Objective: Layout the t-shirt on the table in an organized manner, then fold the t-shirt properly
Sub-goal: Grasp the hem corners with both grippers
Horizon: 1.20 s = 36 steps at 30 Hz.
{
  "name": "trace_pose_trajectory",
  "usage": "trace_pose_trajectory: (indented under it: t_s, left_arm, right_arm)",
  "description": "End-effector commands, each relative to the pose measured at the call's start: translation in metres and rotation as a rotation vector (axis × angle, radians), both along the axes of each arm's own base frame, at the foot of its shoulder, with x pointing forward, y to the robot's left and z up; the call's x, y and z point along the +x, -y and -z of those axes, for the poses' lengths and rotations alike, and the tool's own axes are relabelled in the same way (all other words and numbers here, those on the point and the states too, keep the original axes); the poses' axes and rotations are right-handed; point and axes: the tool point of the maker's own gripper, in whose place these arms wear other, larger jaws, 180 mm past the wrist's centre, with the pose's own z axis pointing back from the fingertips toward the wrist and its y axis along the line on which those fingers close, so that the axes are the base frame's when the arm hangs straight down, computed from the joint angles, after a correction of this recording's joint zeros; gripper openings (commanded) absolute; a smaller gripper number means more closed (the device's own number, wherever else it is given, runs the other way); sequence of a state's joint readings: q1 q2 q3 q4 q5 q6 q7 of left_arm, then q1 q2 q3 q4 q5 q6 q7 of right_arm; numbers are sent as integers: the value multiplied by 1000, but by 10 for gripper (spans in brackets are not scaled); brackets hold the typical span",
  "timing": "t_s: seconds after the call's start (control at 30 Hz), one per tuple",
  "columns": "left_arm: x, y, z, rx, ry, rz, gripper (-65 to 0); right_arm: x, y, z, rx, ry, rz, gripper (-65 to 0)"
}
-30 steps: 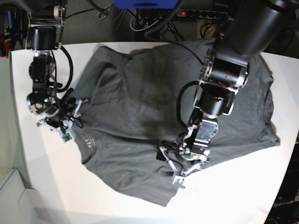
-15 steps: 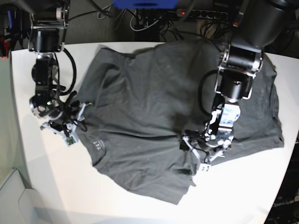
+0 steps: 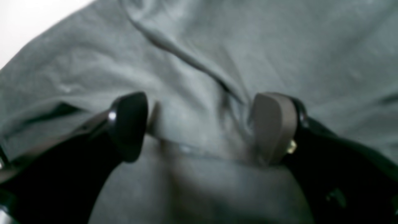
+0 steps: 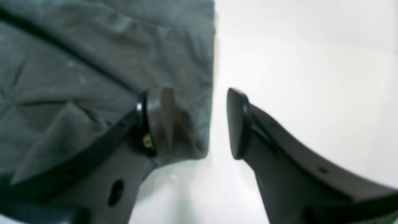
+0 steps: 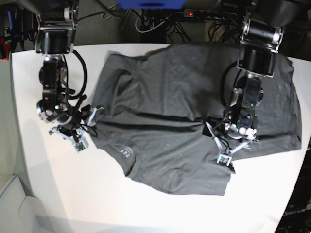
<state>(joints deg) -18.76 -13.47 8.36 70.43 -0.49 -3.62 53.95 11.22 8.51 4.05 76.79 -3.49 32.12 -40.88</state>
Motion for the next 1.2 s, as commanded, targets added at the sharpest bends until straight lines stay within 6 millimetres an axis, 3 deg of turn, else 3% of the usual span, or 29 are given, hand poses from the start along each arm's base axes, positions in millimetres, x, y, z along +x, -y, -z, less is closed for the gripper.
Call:
trace_pose_trajectory:
  t_s: [0.0, 0.2, 0.3, 0.4, 0.53, 0.6, 0.73, 0.83, 1.0, 1.17]
  left_arm:
    - [23, 2, -35, 3, 102, 10, -141]
    - [33, 12, -76, -4, 197, 31, -139]
    - [53, 15, -97, -13, 260, 32, -138]
    - [78, 25, -102, -47, 292, 31, -138]
    - [104, 29, -91, -71, 278, 21, -138]
    - [114, 41, -81, -99, 273, 26, -138]
    - [119, 56, -50, -136, 239, 25, -138]
    - [113, 59, -29, -143, 199, 16, -138]
    - [106, 50, -17, -129, 160, 3, -140]
    - [65, 23, 25, -82, 4, -41, -141]
  right_arm:
    - [13, -5, -16, 7, 54, -17, -363]
    - [12, -24, -13, -2, 46, -79, -363]
    - [21, -23, -21, -4, 67, -77, -363]
    - [28, -19, -17, 0, 48, -63, -363]
    - [34, -9, -4, 0, -6, -41, -363]
    - [33, -5, 0, -3, -18, -37, -363]
    - [36, -5, -2, -1, -4, -39, -363]
    - [36, -3, -3, -5, -4, -38, -363]
    - [35, 1, -2, -17, -7, -42, -363]
    - [33, -1, 0, -13, -12, -43, -363]
